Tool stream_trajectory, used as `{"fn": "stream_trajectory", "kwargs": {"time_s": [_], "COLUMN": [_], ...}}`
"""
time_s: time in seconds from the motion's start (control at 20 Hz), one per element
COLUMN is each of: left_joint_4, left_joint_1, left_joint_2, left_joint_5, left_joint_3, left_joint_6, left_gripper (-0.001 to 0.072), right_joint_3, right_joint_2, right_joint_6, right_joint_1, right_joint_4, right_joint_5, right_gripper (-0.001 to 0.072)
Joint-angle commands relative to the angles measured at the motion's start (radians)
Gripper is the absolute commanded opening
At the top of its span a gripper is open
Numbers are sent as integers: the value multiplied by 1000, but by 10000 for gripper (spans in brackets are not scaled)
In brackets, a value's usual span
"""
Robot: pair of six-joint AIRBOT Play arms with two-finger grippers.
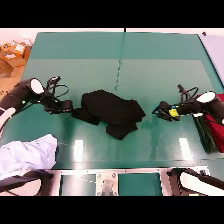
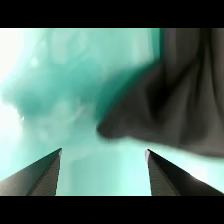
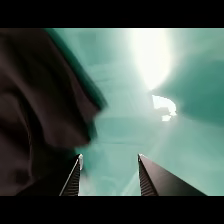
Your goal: Fold the shirts.
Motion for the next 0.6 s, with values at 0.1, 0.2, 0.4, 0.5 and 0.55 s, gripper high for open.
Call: {"fn": "stream_trajectory", "kwargs": {"time_s": [0.1,0.2,0.4,0.5,0.55], "left_joint_4": [-326,-364,-381,-339,-293], "left_joint_1": [19,19,19,19,19], "left_joint_2": [-128,-143,-142,-132,-115], "left_joint_5": [151,153,96,41,14], "left_joint_3": [-43,-43,-18,39,82], "left_joint_6": [174,205,284,289,282], "left_gripper": [597,586,26,26,26], "right_joint_3": [51,97,183,258,305], "right_joint_2": [-218,-287,-332,-330,-324], "right_joint_6": [-137,-137,-138,-159,-159], "right_joint_1": [91,143,206,195,180], "right_joint_4": [185,192,192,188,187], "right_joint_5": [-66,-74,-74,-39,-3], "right_gripper": [401,400,56,16,16]}}
